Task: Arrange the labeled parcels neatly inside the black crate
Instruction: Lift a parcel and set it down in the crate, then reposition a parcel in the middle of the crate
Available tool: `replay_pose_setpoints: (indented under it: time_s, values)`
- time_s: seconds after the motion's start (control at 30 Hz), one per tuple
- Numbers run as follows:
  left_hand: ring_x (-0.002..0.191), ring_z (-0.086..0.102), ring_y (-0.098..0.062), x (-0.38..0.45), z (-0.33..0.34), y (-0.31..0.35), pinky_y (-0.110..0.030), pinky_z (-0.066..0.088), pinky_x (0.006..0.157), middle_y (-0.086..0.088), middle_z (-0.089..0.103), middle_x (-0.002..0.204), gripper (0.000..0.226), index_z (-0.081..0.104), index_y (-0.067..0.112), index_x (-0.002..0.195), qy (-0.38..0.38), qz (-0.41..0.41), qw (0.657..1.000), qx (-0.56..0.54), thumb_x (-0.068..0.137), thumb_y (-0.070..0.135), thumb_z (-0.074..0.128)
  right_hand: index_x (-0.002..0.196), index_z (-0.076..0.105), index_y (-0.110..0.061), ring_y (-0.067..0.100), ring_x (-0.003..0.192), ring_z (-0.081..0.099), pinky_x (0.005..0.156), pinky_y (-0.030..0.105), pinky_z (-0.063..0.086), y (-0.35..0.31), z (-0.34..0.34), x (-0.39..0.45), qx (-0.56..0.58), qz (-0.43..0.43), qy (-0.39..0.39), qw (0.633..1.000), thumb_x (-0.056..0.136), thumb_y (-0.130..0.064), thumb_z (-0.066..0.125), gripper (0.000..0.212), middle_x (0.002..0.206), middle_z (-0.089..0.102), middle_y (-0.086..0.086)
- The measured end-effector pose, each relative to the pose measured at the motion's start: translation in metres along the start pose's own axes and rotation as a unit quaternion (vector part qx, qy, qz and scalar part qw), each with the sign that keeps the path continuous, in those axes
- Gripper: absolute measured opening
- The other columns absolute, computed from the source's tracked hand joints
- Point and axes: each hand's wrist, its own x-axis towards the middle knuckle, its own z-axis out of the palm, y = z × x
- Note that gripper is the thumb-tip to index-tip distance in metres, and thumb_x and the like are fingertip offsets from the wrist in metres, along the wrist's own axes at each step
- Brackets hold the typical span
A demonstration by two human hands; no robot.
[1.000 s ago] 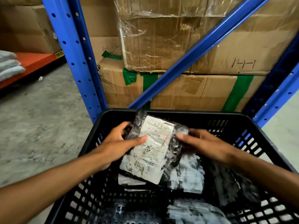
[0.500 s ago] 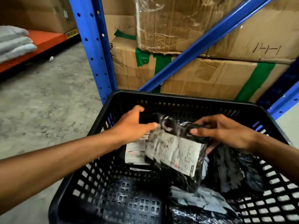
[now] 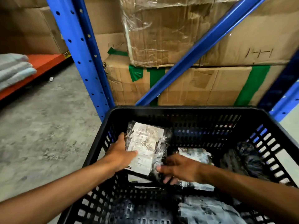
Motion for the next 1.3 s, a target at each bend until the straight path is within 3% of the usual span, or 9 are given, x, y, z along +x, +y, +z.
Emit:
replay_pose_setpoints:
  time_s: [0.23,0.47,0.6,0.67,0.77,0.93,1.13,1.2,1.3]
  values:
    - [0.144,0.031,-0.023,0.007,0.003,-0.008,-0.039,0.027,0.118,-0.003,0.03,0.159,0.086,0.012,0.023,0.155,-0.09,-0.015,0.995,0.05,0.087,0.037,0.062,0.072,0.053,-0.014,0.023,0.07,0.058,0.071,0.042,0.049,0.01,-0.003,0.009,-0.012,-0.017,0.024,0.999,0.092,-0.042,0.054,0.035,0.065,0.061,0.003]
    - [0.146,0.026,-0.027,0.0,0.003,0.005,-0.032,0.027,0.117,-0.009,0.02,0.162,0.091,-0.008,0.015,0.155,-0.091,-0.007,0.97,0.226,0.092,0.049,0.049,0.079,0.055,-0.011,0.022,0.069,0.061,0.062,0.034,0.05,0.012,-0.009,0.009,-0.044,-0.017,0.033,0.998,0.093,-0.043,0.053,0.034,0.074,0.061,0.006]
    - [0.149,0.011,-0.028,-0.013,0.011,0.032,-0.037,0.021,0.117,-0.014,0.006,0.163,0.091,-0.008,0.02,0.155,-0.018,0.115,0.927,0.357,0.09,0.049,0.05,0.088,0.064,0.002,0.028,0.081,0.065,0.067,0.037,0.051,0.03,-0.052,0.005,-0.135,0.063,0.173,0.973,0.096,-0.04,0.049,0.046,0.087,0.066,0.017]
    - [0.148,0.019,-0.022,-0.012,0.028,0.052,-0.032,0.023,0.116,-0.006,0.02,0.161,0.079,0.011,0.023,0.155,-0.025,0.216,0.93,0.296,0.091,0.044,0.052,0.1,0.06,0.004,0.028,0.085,0.058,0.068,0.035,0.044,0.052,-0.072,-0.001,-0.196,0.16,0.228,0.94,0.097,-0.037,0.046,0.043,0.093,0.058,0.019]
    - [0.131,0.047,-0.021,-0.004,0.071,0.079,-0.027,0.04,0.103,-0.005,0.047,0.145,0.057,0.035,0.024,0.147,-0.131,0.271,0.924,0.237,0.093,0.035,0.052,0.134,0.048,0.0,0.027,0.115,0.055,0.082,0.031,0.041,0.079,-0.078,-0.014,-0.216,0.256,0.182,0.924,0.102,-0.028,0.038,0.044,0.127,0.056,0.021]
    - [0.121,0.056,-0.033,0.013,0.149,0.085,-0.029,0.048,0.089,-0.016,0.049,0.143,0.049,0.039,0.01,0.145,-0.267,0.159,0.923,0.228,0.098,0.025,0.043,0.136,0.046,0.002,0.034,0.132,0.044,0.104,0.033,0.037,0.095,-0.072,-0.019,-0.014,0.255,0.172,0.951,0.101,-0.038,0.034,0.054,0.143,0.048,0.021]
    - [0.143,0.033,-0.028,0.013,0.162,0.088,-0.041,0.031,0.115,-0.007,0.028,0.16,0.077,0.027,0.022,0.151,-0.21,0.045,0.974,0.068,0.089,0.067,0.028,0.133,0.051,-0.006,0.035,0.119,0.055,0.086,0.043,0.054,0.08,-0.073,-0.012,0.153,0.279,0.302,0.899,0.092,-0.061,0.036,0.071,0.136,0.053,0.014]
    - [0.139,0.038,-0.024,0.01,0.156,0.097,-0.042,0.035,0.11,-0.001,0.032,0.159,0.08,0.031,0.031,0.15,-0.218,0.018,0.975,-0.024,0.083,0.076,0.027,0.118,0.062,-0.007,0.031,0.105,0.062,0.086,0.042,0.054,0.075,-0.075,-0.011,0.205,0.219,0.316,0.9,0.089,-0.064,0.036,0.069,0.116,0.064,0.012]
    - [0.126,0.05,-0.021,0.005,0.139,0.102,-0.039,0.039,0.102,-0.003,0.048,0.148,0.091,0.043,0.027,0.143,-0.207,-0.019,0.968,-0.14,0.072,0.082,0.042,0.056,0.064,-0.013,0.022,0.061,0.066,0.057,0.031,0.057,0.057,-0.07,-0.014,0.302,0.09,0.29,0.904,0.092,-0.06,0.033,0.067,0.063,0.068,0.008]
